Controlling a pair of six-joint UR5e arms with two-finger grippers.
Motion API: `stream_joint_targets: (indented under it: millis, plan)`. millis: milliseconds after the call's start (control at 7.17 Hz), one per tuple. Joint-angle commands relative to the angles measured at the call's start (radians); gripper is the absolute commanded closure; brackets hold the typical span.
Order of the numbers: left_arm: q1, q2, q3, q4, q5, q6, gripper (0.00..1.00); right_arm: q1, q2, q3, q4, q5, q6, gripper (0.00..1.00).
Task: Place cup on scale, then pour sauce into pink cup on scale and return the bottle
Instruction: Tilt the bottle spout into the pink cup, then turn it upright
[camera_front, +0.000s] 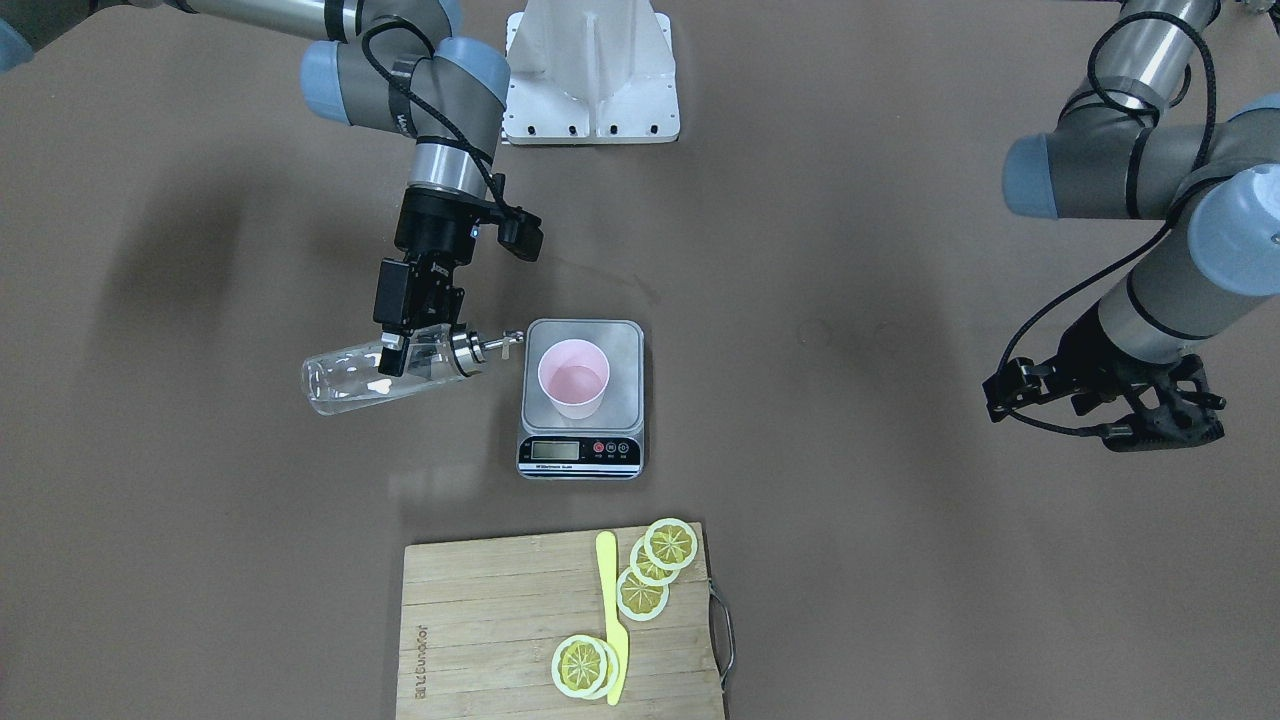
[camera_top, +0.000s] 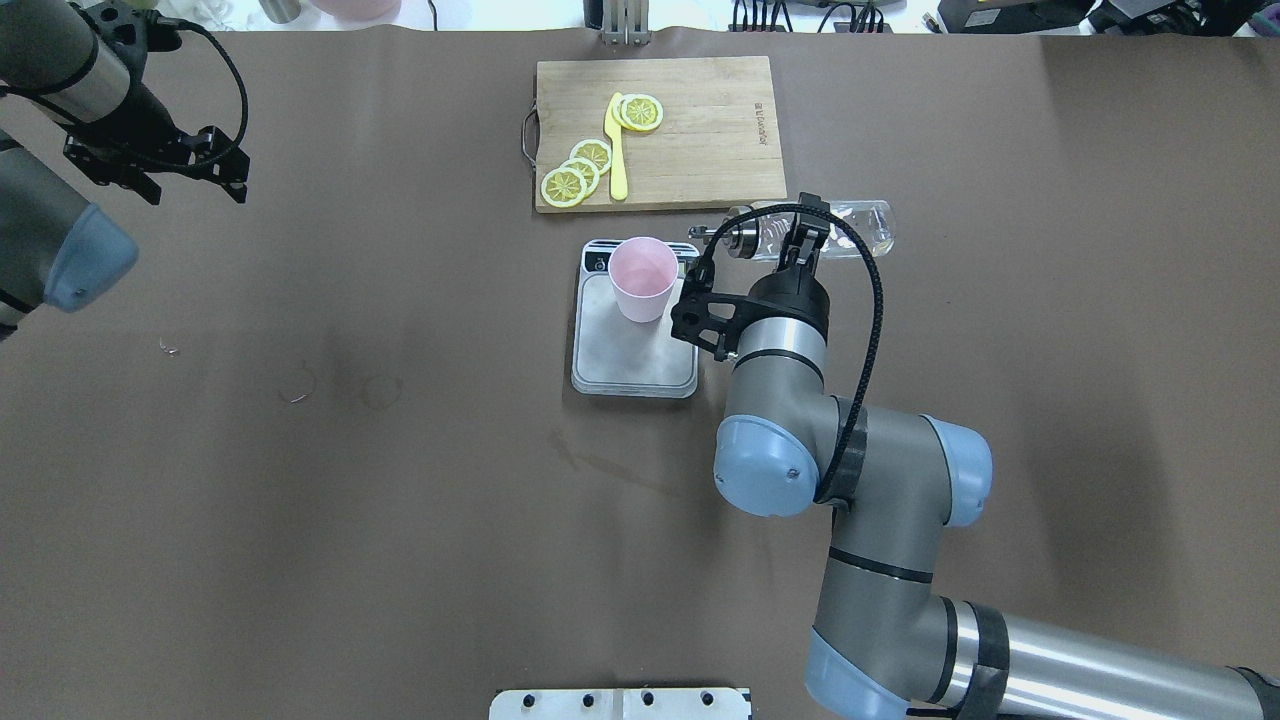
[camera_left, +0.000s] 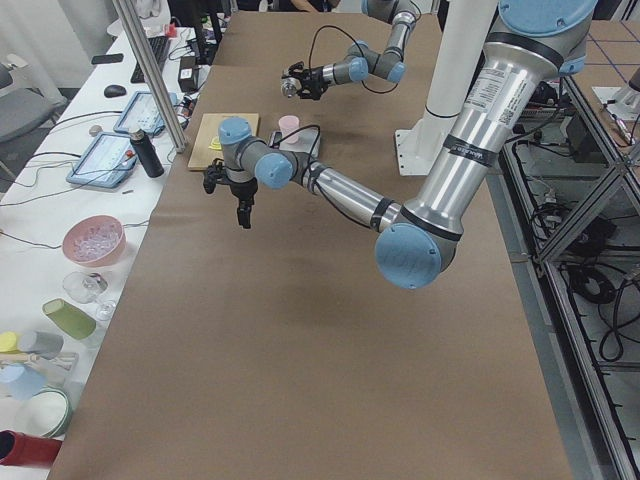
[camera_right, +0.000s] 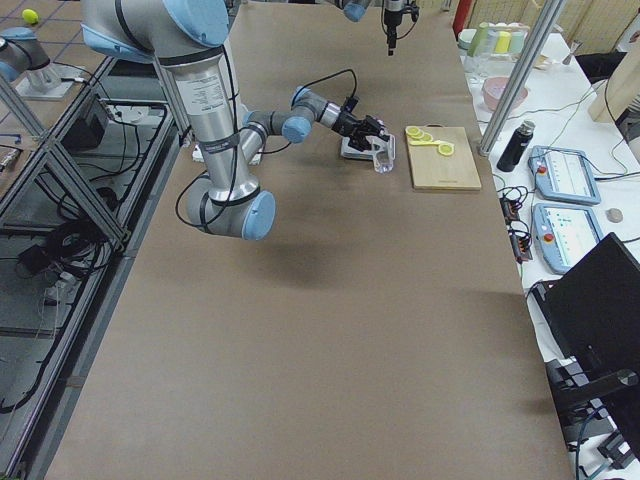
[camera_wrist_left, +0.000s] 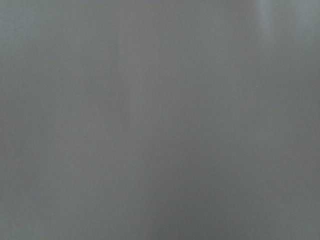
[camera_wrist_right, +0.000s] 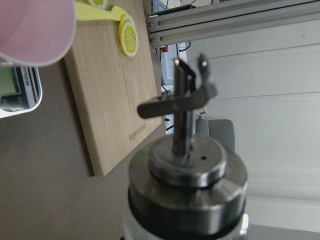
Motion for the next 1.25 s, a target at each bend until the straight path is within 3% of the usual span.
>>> stream_joint_targets:
  millis: [0, 697, 1115]
  plan:
    - [0.0, 0.002, 0.013, 0.002, 0.0, 0.034, 0.02, 0.0, 0.048, -0.062, -0.035, -0.033, -0.076, 1.0]
    - [0.0, 0.002, 0.034, -0.007, -0.001, 0.037, 0.02, 0.0, 0.08, -0.067, -0.081, -0.087, -0.323, 1.0]
    - [0.001, 0.0, 0.036, -0.009, -0.001, 0.037, 0.02, 0.001, 0.086, -0.067, -0.083, -0.085, -0.31, 1.0]
